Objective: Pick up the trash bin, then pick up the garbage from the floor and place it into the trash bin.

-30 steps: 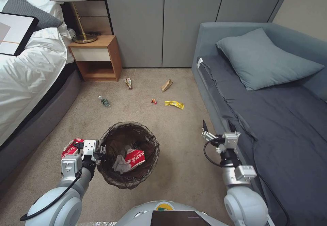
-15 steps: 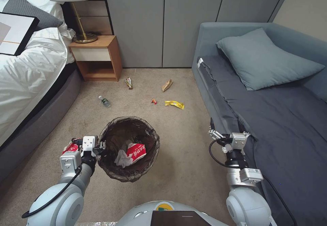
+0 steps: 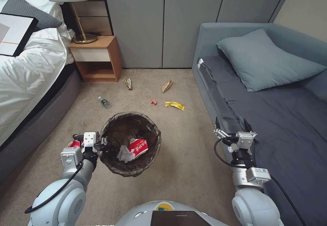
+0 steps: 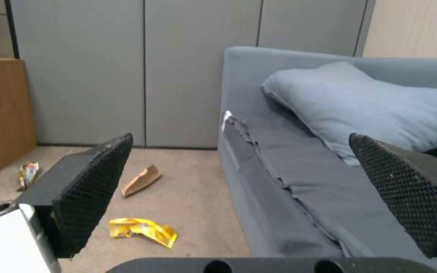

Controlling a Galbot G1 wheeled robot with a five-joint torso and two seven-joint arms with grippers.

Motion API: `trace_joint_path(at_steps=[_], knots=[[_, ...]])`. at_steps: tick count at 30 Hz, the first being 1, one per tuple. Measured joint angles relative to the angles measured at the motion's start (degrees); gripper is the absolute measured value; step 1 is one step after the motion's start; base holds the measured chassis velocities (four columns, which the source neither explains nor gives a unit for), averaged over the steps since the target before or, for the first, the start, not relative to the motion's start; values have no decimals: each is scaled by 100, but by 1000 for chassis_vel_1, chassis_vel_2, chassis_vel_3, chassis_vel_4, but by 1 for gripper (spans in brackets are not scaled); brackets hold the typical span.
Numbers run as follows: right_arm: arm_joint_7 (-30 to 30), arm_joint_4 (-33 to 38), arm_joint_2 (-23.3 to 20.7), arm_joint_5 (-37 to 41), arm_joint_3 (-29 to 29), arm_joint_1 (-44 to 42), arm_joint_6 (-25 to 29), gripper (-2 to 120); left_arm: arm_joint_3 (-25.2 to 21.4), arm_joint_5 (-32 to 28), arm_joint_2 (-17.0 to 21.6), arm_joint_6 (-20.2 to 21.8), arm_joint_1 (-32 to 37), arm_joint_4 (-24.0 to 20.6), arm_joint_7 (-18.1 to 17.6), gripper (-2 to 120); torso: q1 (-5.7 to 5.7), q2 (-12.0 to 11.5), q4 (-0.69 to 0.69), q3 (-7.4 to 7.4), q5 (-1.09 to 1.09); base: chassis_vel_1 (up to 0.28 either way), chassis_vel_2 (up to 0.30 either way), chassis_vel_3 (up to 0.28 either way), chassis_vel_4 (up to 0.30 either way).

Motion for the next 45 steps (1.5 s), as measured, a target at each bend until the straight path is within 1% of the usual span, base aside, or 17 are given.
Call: trace_joint_path(at_steps=[10, 28, 45], knots=[[1, -10, 21, -97, -71, -12, -82, 100, -52, -15, 15, 108, 58, 0, -34, 2, 0, 0, 0, 0, 0, -15, 15, 9, -16], [-71, -132, 64, -87, -104, 84, -75, 100, -101, -1, 38, 109, 23, 0, -41, 2, 0, 0, -1, 0, 0, 0, 0, 0, 0], [-88, -214, 90, -91, -116, 86, -61, 100, -117, -22, 41, 87, -34, 0, -36, 2, 0, 0, -1, 0, 0, -50, 49, 47, -41]])
